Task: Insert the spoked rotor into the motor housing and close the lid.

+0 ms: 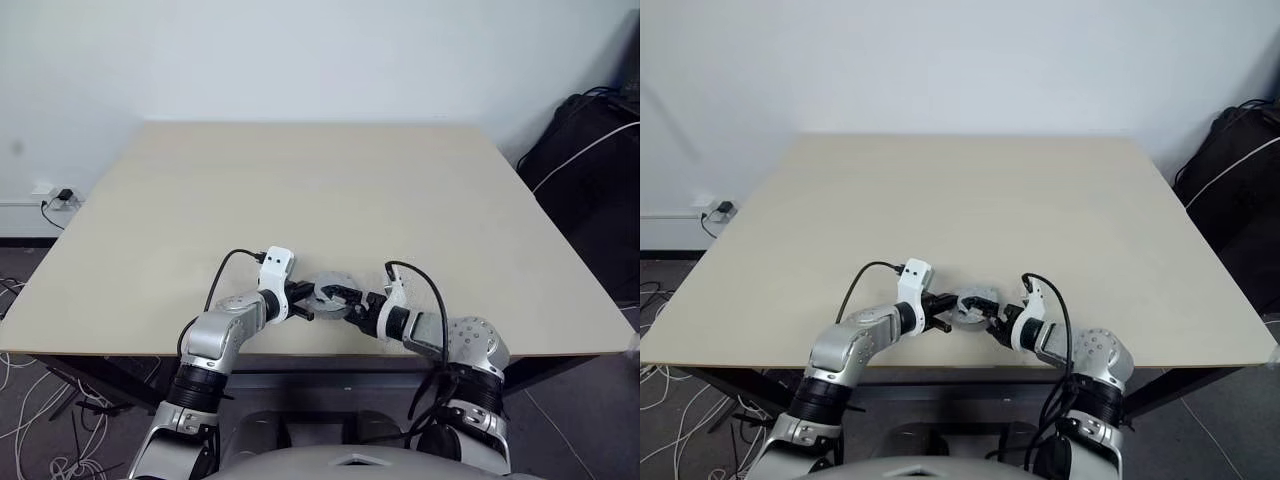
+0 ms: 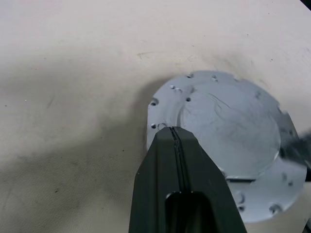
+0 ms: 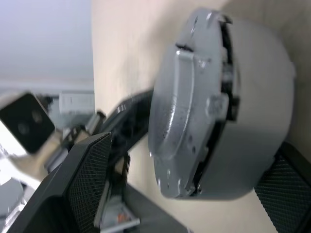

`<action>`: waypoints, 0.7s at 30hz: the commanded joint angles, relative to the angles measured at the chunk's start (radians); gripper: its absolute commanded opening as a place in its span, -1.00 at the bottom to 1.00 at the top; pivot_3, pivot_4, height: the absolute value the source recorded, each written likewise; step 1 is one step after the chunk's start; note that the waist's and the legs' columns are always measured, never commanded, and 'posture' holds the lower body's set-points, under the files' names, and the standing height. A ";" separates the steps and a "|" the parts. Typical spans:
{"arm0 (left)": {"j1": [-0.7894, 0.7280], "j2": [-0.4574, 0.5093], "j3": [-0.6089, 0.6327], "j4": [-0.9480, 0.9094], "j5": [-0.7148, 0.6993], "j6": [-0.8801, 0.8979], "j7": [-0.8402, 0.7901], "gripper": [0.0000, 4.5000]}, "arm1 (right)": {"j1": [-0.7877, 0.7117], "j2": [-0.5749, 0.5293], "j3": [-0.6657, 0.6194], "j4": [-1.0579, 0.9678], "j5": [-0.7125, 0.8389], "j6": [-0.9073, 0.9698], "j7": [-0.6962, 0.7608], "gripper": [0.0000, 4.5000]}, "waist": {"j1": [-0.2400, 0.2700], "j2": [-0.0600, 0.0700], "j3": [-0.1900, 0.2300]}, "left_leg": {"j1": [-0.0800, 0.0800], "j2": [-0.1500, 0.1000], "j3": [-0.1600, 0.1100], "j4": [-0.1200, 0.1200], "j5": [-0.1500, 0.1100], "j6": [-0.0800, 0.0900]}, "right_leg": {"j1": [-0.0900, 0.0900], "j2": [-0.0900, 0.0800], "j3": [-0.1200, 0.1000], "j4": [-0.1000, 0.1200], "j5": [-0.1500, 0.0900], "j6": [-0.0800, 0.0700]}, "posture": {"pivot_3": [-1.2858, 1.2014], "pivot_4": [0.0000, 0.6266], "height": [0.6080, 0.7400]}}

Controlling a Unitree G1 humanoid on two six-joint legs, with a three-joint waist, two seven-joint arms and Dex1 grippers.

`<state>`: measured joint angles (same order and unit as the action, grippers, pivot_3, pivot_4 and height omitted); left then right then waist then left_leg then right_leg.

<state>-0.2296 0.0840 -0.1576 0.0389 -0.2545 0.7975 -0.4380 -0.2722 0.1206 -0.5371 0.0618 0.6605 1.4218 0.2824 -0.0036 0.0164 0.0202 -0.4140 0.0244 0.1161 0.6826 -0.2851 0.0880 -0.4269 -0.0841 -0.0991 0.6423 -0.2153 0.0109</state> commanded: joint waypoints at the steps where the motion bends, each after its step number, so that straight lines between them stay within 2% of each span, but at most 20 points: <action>1: 0.010 -0.013 -0.040 0.005 -0.010 0.020 -0.018 -1.00 | -0.025 0.023 0.003 -0.067 0.065 -0.015 0.000 0.99 | 0.000 0.000 0.000 | 0.000 0.000 0.000 0.000 0.000 0.000 | 0.000 0.001 0.000 0.000 0.000 0.001 | 0.03 -1.00 1.00; 11: 0.014 -0.013 -0.041 -0.002 -0.013 0.022 -0.019 -1.00 | 0.021 -0.027 0.030 -0.065 0.023 -0.033 -0.060 0.99 | 0.000 0.000 0.000 | 0.001 0.000 0.000 0.001 0.002 0.003 | 0.001 0.004 0.003 0.000 0.000 0.002 | 0.03 -1.00 1.00; 14: 0.015 -0.012 -0.041 -0.003 -0.014 0.023 -0.020 -1.00 | 0.026 -0.024 0.020 -0.056 0.023 -0.054 -0.083 0.72 | 0.000 0.000 0.000 | 0.001 0.000 -0.001 0.001 0.002 0.003 | 0.001 0.004 0.003 0.000 0.000 0.002 | 0.03 -1.00 1.00; 19: 0.015 -0.013 -0.042 -0.002 -0.014 0.023 -0.020 -1.00 | 0.028 0.000 -0.004 -0.054 0.062 -0.062 -0.105 0.03 | 0.000 0.001 -0.001 | 0.002 0.000 -0.001 0.001 0.002 0.003 | 0.001 0.004 0.003 0.000 0.000 0.003 | 0.03 -1.00 1.00; 21: 0.016 -0.013 -0.042 -0.002 -0.014 0.024 -0.020 -1.00 | 0.033 0.003 0.001 -0.060 0.078 -0.060 -0.108 -0.04 | 0.000 0.002 -0.001 | 0.002 0.000 -0.001 0.001 0.002 0.003 | 0.001 0.004 0.003 0.000 0.000 0.003 | 0.03 -1.00 1.00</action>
<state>-0.2181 0.0865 -0.1624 0.0357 -0.2553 0.8010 -0.4400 -0.2376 0.1092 -0.5479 0.0273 0.7203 1.3609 0.1879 -0.0034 0.0181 0.0189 -0.4118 0.0244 0.1151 0.6835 -0.2837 0.0909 -0.4255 -0.0805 -0.0961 0.6419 -0.2151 0.0137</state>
